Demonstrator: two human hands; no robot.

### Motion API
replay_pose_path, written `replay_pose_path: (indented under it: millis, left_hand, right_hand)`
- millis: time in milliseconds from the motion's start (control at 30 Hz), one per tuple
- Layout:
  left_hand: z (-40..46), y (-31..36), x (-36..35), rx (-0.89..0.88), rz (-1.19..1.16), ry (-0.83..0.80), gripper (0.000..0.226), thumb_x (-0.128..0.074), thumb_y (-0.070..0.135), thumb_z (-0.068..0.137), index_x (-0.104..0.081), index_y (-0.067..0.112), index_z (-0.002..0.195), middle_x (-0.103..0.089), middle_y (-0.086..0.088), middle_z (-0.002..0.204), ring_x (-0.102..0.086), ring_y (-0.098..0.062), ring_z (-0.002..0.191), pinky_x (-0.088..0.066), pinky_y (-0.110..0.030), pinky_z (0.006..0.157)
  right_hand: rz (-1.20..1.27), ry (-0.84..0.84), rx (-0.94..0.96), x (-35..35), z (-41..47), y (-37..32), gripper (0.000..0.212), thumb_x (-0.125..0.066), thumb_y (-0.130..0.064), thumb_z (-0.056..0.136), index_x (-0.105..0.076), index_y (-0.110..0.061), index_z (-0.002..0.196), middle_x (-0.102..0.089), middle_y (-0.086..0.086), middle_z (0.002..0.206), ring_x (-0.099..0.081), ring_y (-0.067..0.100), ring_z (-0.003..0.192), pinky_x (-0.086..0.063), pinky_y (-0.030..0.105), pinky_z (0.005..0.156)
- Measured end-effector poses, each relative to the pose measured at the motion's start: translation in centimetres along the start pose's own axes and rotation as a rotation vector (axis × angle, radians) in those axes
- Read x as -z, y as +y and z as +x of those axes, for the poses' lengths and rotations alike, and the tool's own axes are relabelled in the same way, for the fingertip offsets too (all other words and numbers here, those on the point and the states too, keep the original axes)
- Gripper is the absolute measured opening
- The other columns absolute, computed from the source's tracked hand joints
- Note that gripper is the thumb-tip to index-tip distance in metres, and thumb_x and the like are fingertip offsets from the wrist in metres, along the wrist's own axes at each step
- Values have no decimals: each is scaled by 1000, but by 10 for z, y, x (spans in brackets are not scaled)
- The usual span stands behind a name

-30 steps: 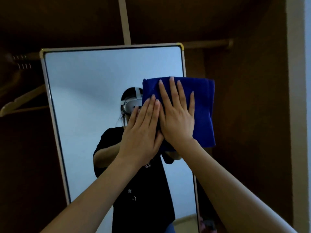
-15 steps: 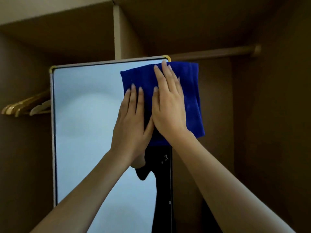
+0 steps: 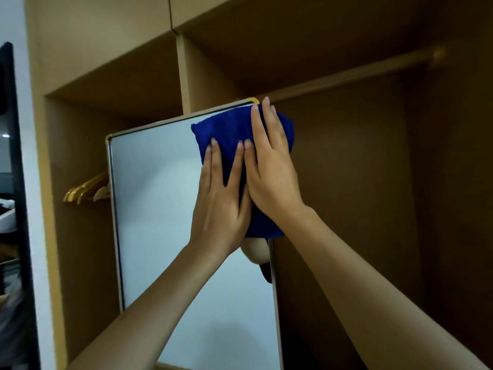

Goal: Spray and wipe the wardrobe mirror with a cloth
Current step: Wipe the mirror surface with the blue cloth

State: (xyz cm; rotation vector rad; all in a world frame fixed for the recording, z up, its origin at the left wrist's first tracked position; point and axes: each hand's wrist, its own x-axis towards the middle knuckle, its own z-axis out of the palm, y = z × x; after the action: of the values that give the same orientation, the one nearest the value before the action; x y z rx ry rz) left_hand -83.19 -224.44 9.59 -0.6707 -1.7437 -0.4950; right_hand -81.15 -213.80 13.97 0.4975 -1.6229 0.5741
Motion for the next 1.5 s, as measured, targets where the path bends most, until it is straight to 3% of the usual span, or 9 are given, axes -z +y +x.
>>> replay_pose_path:
  millis: [200,433,633,833,1100,1300,1500]
  left_hand:
    - [0,9,-9,27,44,20,59,-26,39,103,-6,20,155,2,-8,162,4,-21,150,-10,-42,121]
    - [-47,17,-21,67,60,-22,58,-30,25,103,-4,15,154,3,-8,162,7,-19,149,-9,-51,121]
    - [-132,30,-29,122,91,-104,61,-29,27,101,1,26,154,-1,-6,163,2,-19,150,-3,-40,121]
    - [-166,35,-17,136,146,-231,56,-19,35,103,9,33,152,2,-1,161,3,-13,149,1,-34,121]
    - [-128,31,-10,135,83,-223,55,-30,24,104,-3,17,153,-3,-9,162,-2,-17,150,-6,-31,122]
    - [-196,37,-26,164,52,-279,57,-32,23,103,-5,13,153,-3,-12,161,0,-20,150,-5,-31,122]
    - [-271,42,-39,183,74,-383,60,-30,22,102,0,12,152,-2,-16,161,3,-23,150,-4,-35,122]
  right_hand:
    - [90,-22,25,-1,1,11,55,-32,-26,106,-11,-16,156,-1,-2,164,4,10,150,-20,24,116]
    - [187,-65,32,-2,-41,16,57,-29,-27,102,-12,-14,155,-3,2,164,4,12,150,-20,44,121]
    - [258,-138,-5,-7,-131,21,55,-31,-23,105,-7,-15,154,4,-9,160,4,11,150,-21,46,120]
    - [257,-161,-17,-10,-169,19,54,-30,-24,106,-5,-11,152,1,-4,159,4,12,150,-19,46,121]
    - [284,-107,-27,-9,-131,20,52,-34,-18,105,-20,0,151,-12,19,160,-7,29,150,-15,46,122]
    - [230,-126,-58,-14,-203,25,51,-32,-20,105,-21,0,150,-15,23,159,-7,29,150,-11,37,123]
    - [179,-201,-80,-18,-283,29,49,-31,-22,106,-18,-1,148,-12,19,156,-1,21,148,-15,43,122]
